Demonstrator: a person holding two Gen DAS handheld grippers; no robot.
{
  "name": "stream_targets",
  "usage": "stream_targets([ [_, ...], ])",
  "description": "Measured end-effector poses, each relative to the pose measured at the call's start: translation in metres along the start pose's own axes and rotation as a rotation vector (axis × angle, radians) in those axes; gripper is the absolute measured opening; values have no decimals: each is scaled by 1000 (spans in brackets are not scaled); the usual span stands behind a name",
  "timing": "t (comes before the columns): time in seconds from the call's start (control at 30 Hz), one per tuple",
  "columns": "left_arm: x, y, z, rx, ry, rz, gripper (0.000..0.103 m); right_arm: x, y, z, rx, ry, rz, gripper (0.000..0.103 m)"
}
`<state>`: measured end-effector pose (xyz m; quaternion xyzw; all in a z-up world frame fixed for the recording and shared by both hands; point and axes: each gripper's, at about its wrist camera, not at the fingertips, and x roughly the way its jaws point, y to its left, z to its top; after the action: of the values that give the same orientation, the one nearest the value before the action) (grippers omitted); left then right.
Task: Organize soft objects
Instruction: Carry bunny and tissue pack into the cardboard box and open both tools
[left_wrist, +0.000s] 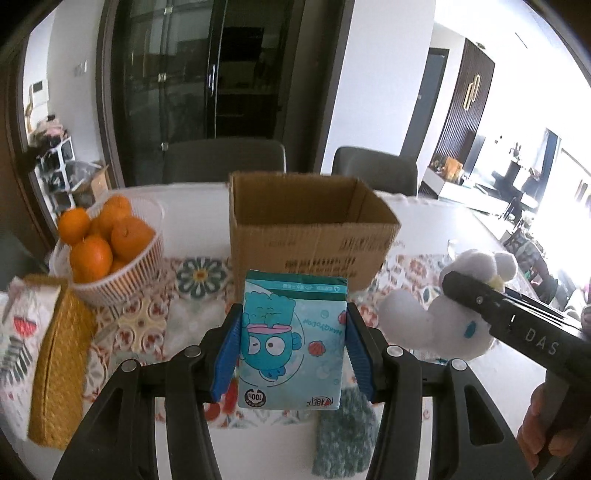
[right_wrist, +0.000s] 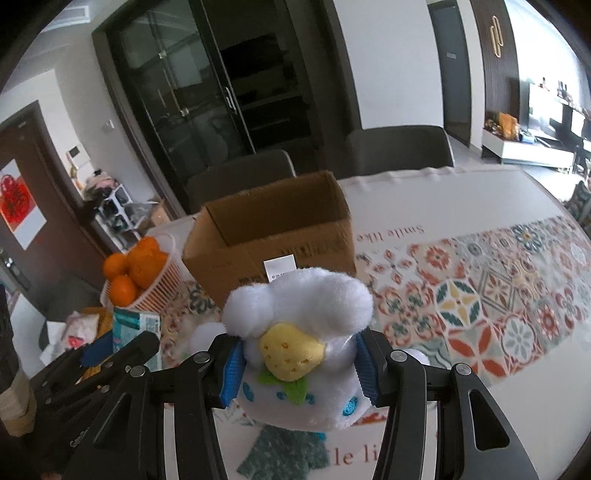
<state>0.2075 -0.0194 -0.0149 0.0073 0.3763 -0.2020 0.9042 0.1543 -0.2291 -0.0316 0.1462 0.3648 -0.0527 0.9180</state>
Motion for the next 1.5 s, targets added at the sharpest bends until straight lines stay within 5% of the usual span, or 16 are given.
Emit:
stream_targets([
  [0.47,5,4,65,23,-75,-4,52,14,10,71,-31,-73,52,52],
  [0.97,47,14,124,8,-35,-32,52,57,20,134,-46,-57,84,52],
  [1.5,126,26,150,-53,85,-45,52,144,8,161,-53,113,87,52],
])
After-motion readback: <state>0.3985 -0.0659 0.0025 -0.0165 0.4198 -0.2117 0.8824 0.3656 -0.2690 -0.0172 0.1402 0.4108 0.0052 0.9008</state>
